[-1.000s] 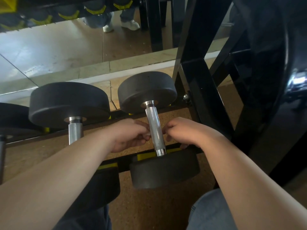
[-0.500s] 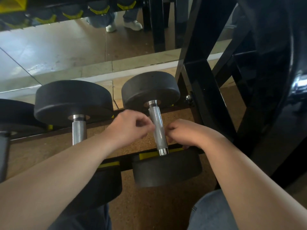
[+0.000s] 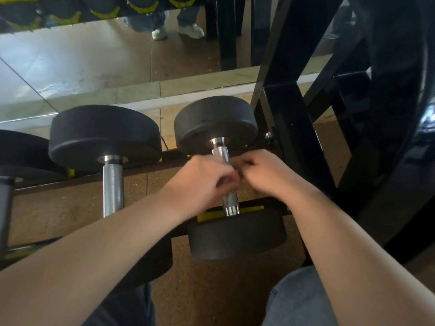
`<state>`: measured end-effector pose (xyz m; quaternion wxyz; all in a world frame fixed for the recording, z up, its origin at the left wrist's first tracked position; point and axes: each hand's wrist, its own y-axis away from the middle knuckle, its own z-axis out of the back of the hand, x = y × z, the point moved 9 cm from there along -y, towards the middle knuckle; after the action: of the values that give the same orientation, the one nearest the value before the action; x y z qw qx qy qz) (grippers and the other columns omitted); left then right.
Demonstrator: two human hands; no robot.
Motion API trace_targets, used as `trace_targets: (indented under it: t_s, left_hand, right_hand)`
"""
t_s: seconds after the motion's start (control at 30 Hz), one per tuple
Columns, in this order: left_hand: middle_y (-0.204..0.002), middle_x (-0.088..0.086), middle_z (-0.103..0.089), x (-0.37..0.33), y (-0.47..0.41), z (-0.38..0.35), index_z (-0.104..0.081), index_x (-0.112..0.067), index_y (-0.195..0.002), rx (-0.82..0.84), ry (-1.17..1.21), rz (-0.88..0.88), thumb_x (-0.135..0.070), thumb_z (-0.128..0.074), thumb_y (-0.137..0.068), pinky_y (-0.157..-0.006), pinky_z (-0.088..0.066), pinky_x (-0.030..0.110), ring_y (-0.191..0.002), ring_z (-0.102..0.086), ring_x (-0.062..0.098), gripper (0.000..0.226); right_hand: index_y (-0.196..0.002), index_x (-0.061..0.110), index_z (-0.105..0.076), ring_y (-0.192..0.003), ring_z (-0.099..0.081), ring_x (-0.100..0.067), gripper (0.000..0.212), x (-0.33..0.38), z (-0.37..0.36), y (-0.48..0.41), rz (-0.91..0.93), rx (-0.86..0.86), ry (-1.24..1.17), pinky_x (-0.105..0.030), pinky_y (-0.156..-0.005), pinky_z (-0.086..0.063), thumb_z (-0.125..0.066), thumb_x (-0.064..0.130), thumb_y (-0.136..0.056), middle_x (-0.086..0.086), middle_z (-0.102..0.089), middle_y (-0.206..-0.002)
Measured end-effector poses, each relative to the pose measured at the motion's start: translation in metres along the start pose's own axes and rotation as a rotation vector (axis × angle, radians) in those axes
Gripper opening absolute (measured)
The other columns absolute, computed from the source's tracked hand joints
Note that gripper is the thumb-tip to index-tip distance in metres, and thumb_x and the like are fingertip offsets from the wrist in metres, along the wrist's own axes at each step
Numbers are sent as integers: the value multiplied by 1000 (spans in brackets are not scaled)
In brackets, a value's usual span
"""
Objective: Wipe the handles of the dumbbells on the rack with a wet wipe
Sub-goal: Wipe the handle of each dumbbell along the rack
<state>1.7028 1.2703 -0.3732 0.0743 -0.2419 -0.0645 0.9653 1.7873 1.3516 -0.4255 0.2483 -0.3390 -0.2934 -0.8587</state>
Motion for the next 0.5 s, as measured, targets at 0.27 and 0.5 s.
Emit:
trace_targets:
  t_s: [0.27,0.5]
  left_hand:
    - [-86,-20,-61,12,-2,19,-77,-26,-94,-211,-4,85,-34,-70,-92,-78,-42,5,-79,-55,-12,11]
    - [-93,-12,-77,52,8,15,-78,-28,-107,-306,552,582,-25,-70,-97,-79,-64,31,-84,-75,3,13]
  right_hand:
    - [-118,32,-70,-88,-62,6,23,6,19,6,82,-118,-133,-13,-71,-40,-51,28,-104,16,-70,-99]
    - [-120,32,-70,-94,-62,8,28,25,20,12,261,-202,-55,-11,-78,-47,-72,35,-92,20,-67,-98]
